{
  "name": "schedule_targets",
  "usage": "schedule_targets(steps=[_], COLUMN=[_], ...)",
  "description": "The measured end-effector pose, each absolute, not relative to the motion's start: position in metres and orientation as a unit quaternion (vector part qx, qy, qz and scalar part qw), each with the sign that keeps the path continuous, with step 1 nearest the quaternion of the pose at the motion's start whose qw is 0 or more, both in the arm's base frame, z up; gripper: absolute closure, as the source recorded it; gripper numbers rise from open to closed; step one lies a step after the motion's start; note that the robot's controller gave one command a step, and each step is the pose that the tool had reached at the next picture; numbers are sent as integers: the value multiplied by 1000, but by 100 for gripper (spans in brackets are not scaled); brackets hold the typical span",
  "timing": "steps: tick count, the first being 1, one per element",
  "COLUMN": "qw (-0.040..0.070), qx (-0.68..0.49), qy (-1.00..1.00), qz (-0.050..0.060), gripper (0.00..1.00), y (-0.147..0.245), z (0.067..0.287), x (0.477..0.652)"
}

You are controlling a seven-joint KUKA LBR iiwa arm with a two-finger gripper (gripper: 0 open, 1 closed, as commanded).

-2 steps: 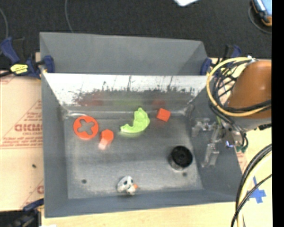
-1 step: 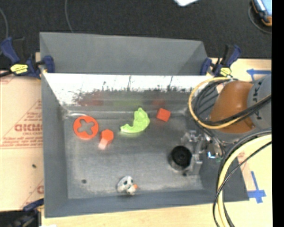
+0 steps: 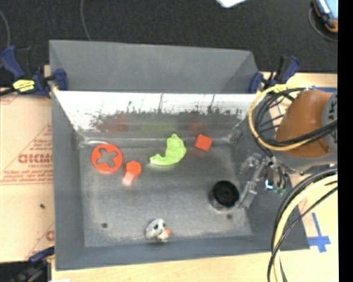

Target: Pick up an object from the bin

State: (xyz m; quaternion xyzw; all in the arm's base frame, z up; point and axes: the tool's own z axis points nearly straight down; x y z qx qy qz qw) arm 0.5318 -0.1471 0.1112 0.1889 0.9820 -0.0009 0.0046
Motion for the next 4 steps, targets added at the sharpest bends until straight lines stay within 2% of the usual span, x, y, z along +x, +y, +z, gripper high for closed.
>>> schedule_targets(steps=[1,2,3,4], qw=[-3,4,1,1], qx=[55,291,64,64], qy=[998,957,998,998], qz=[0,0,-1,-1], gripper=[0,0,100,100], y=[-113,-126,-117,-117], z=[100,73,71,71], x=[525,535,544,544])
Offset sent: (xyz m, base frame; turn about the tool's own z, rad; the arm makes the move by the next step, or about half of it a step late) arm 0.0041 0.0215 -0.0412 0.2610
